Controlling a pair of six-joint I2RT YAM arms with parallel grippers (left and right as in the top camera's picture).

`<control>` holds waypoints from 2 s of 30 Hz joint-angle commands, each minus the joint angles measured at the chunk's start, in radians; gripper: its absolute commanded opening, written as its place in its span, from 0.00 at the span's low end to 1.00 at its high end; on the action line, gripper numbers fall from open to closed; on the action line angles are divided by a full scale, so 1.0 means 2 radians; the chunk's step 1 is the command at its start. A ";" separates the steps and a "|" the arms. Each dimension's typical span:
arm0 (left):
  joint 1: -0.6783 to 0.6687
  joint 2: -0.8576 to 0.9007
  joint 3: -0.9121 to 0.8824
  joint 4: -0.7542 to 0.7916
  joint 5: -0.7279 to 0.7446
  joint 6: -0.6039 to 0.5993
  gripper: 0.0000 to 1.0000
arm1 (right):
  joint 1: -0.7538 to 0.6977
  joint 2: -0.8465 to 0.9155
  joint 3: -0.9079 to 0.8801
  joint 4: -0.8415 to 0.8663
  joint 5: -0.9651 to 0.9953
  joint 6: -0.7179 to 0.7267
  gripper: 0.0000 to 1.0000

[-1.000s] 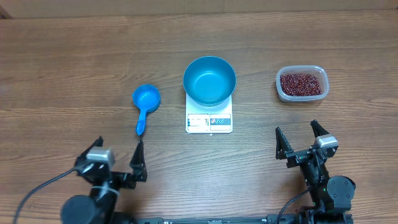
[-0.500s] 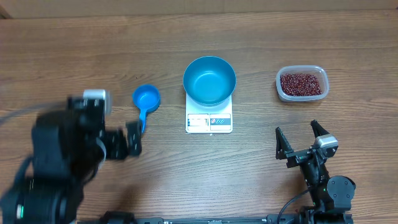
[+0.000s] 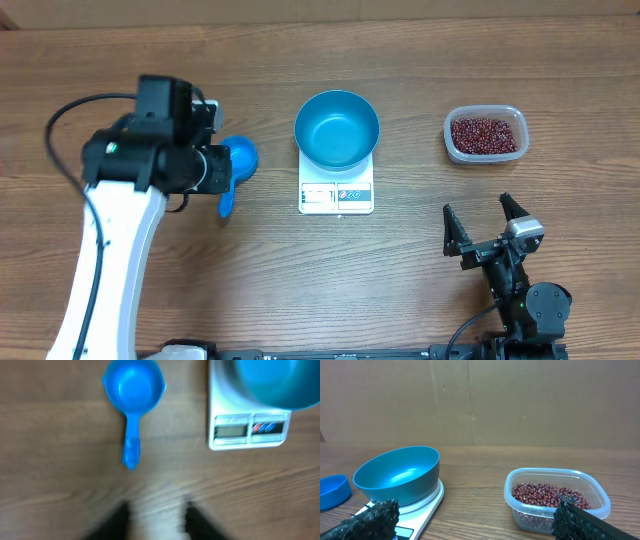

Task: Scoop item into bowl and weigh 150g on scale
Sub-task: 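Reach the left gripper to the blue measuring cup handle and grasp it, then lift the blue cup with the left gripper toward the scale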

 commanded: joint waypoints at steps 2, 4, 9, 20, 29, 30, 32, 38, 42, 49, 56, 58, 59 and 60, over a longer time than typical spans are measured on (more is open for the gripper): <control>0.003 0.055 -0.026 -0.006 -0.007 0.007 0.62 | 0.002 -0.005 -0.005 0.003 0.001 0.001 1.00; 0.003 0.078 -0.029 -0.001 -0.018 0.007 0.67 | 0.002 -0.005 -0.005 0.003 0.001 0.001 1.00; 0.001 0.134 -0.035 0.027 -0.027 0.006 0.63 | 0.002 -0.005 -0.005 0.003 0.001 0.001 1.00; 0.001 0.205 -0.043 0.068 -0.055 -0.004 0.62 | 0.002 -0.005 -0.005 0.003 0.001 0.001 1.00; -0.005 0.234 -0.053 0.095 -0.054 -0.012 0.58 | 0.002 -0.005 -0.005 0.003 0.001 0.001 1.00; -0.006 0.234 -0.053 0.098 -0.054 -0.012 0.57 | 0.002 -0.005 -0.005 0.003 0.001 0.001 1.00; -0.006 0.234 -0.053 0.107 -0.055 -0.016 0.47 | 0.002 -0.005 -0.005 0.003 0.001 0.001 1.00; -0.006 0.234 -0.057 0.122 -0.054 -0.051 0.45 | 0.002 -0.005 -0.005 0.003 0.001 0.001 1.00; -0.011 0.234 -0.059 0.125 -0.045 -0.061 0.45 | 0.002 -0.005 -0.005 0.003 0.001 0.001 1.00; -0.018 0.234 -0.059 0.123 -0.036 -0.061 0.45 | 0.002 -0.005 -0.005 0.003 0.001 0.001 1.00; -0.016 0.234 -0.059 0.126 -0.050 -0.065 0.53 | 0.002 -0.005 -0.005 0.003 0.001 0.001 1.00; -0.016 0.234 -0.059 0.126 -0.066 -0.091 0.54 | 0.002 -0.005 -0.005 0.003 0.001 0.001 1.00; -0.016 0.234 -0.059 0.127 -0.066 -0.097 0.54 | 0.002 -0.005 -0.005 0.003 0.001 0.001 1.00; -0.016 0.234 -0.059 0.128 -0.066 -0.103 0.51 | 0.002 -0.005 -0.005 0.003 0.001 0.001 1.00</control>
